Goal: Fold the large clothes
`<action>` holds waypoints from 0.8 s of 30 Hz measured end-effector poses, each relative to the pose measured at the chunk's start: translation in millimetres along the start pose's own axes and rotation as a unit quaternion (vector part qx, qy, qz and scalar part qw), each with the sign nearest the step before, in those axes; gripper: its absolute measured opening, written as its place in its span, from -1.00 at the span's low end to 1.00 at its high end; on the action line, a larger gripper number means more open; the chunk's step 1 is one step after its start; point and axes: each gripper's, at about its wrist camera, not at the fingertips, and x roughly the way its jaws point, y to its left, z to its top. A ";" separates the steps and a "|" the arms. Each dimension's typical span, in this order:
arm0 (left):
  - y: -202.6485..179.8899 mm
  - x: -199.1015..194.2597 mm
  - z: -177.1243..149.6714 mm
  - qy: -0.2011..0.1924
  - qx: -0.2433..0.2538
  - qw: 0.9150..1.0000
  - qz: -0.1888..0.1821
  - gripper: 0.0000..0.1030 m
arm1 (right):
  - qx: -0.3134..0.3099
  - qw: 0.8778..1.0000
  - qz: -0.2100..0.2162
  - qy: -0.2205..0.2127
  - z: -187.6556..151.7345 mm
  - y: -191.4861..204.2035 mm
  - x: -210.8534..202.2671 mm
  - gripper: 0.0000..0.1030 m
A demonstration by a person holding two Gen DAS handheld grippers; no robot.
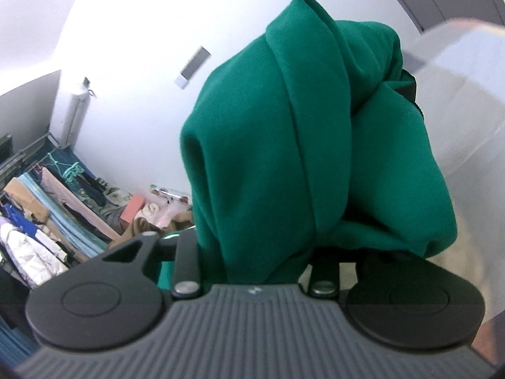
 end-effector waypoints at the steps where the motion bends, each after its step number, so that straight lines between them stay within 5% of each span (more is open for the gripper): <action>1: -9.8 4.0 -3.9 0.002 0.002 1.000 -0.006 -0.32 | -0.003 1.000 0.000 -0.006 5.3 -2.3 -7.3 -0.21; 15: -144.1 151.0 -53.5 0.068 0.003 0.994 -0.085 -0.36 | -0.012 0.993 -0.044 -0.106 94.0 -79.8 -100.5 -0.21; 24: -149.8 234.1 -88.0 0.114 0.069 0.989 -0.065 -0.36 | 0.041 0.989 -0.079 -0.119 73.8 -150.0 -86.2 -0.21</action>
